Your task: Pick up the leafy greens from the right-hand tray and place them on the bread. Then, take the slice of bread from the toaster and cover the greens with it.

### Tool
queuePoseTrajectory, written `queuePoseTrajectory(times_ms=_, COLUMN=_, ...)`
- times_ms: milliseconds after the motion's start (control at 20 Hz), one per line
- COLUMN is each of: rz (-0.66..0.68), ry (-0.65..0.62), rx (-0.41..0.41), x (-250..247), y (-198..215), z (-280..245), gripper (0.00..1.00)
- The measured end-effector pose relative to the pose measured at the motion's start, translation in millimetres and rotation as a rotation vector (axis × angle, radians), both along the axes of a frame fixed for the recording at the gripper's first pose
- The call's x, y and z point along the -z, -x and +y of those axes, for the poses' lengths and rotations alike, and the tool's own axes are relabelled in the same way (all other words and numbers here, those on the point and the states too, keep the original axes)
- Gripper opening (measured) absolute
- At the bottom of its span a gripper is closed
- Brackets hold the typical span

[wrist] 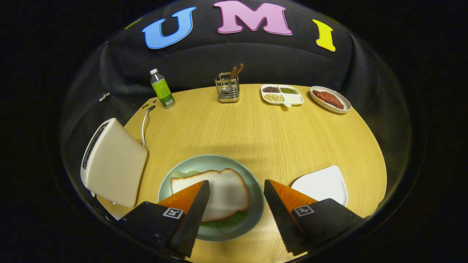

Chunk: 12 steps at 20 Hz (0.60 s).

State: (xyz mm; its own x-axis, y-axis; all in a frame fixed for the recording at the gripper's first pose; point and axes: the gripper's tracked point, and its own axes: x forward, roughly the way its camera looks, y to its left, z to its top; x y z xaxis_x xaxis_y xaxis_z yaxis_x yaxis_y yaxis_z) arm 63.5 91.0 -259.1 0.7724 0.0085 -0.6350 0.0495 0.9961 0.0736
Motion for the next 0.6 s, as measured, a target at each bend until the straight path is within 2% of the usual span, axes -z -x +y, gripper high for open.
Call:
queuePoseTrajectory(times_ms=100, rz=-0.041, ry=0.027, rx=-0.002, x=-19, y=1, z=-7, gripper=1.00)
queuePoseTrajectory(times_ms=250, rz=-0.145, ry=0.071, rx=0.000, x=-63, y=1, z=-18, gripper=1.00)
queuePoseTrajectory(times_ms=600, rz=-0.434, ry=0.106, rx=0.045, x=-200, y=8, z=-45, gripper=1.00)
